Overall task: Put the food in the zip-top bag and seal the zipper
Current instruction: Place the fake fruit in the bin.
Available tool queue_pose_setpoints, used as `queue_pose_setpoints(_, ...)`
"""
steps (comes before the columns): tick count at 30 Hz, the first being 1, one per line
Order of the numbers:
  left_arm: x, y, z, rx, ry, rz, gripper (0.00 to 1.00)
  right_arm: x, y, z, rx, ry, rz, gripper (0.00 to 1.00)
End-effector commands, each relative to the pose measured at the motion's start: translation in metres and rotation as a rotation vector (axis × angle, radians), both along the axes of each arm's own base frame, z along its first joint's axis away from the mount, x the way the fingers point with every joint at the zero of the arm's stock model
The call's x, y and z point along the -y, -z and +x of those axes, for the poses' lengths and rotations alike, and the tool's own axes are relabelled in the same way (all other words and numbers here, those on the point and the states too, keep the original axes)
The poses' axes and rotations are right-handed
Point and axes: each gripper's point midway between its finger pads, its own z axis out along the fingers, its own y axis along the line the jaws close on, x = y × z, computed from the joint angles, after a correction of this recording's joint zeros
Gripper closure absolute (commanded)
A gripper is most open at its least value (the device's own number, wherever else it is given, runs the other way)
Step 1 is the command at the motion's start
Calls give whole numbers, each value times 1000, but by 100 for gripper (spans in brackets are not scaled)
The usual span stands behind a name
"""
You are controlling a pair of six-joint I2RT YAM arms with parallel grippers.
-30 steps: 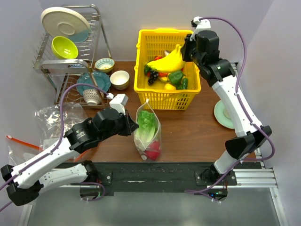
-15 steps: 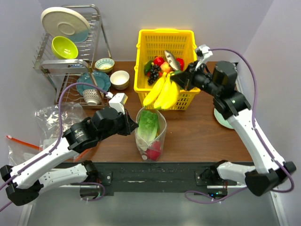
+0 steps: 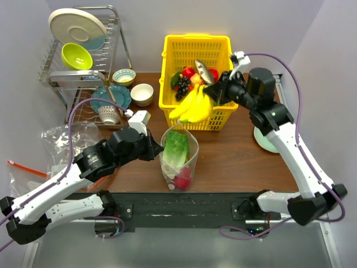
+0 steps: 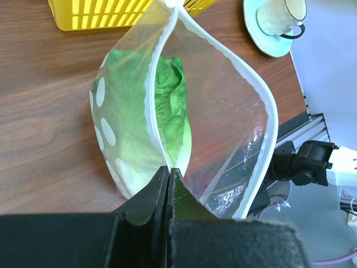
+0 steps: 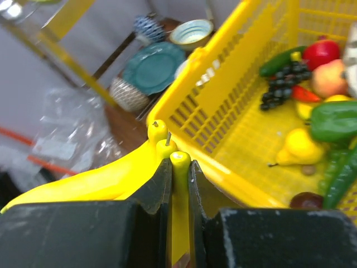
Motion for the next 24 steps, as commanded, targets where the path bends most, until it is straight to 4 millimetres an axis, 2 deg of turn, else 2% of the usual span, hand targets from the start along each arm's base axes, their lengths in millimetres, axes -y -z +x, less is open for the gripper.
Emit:
queue_pose_setpoints(1,-3,-34,3,63,-23,-76,100,34,-19,57,-7,342,19,100)
queue_pose_setpoints(2,-4,-34,2,61,-24,-74,100,35,-13,69,-17,374,11,100)
queue_pose_setpoints(3,-5,-34,2,61,-28,-75,100,30,3,86,-45,392,-13,100)
queue_pose_setpoints(5,-8,-32,2,60,-36,-66,100,33,6,110,-47,465,-21,100)
queue_pose_setpoints(6,-8,-32,2,60,-36,-66,100,29,30,128,-87,484,-51,100)
queue_pose_setpoints(7,-9,-31,2,60,-39,-62,100,28,24,136,-85,501,-41,100)
queue_pose_setpoints(10,-9,-31,4,60,-46,-54,100,23,41,171,-119,551,-63,100)
queue_pose_setpoints(12,-9,-30,5,62,-47,-47,100,17,51,186,-135,559,-73,100)
queue_pose_setpoints(13,-7,-30,5,60,-44,-45,100,10,59,201,-147,553,-81,100)
queue_pose_setpoints(18,-6,-29,7,56,-43,-38,100,-7,81,231,-168,540,-83,98)
queue_pose_setpoints(19,-6,-28,7,55,-44,-39,100,-10,79,236,-157,532,-83,92)
queue_pose_setpoints(20,-5,-28,7,55,-41,-39,100,-12,92,242,-169,526,-102,82)
queue_pose_setpoints(21,-5,-29,6,56,-39,-42,100,-13,96,243,-173,517,-116,55)
queue_pose_setpoints(22,-6,-29,6,55,-38,-41,100,-15,94,241,-173,489,-137,47)
queue_pose_setpoints(24,-6,-29,5,55,-37,-39,100,-17,101,239,-175,452,-186,41)
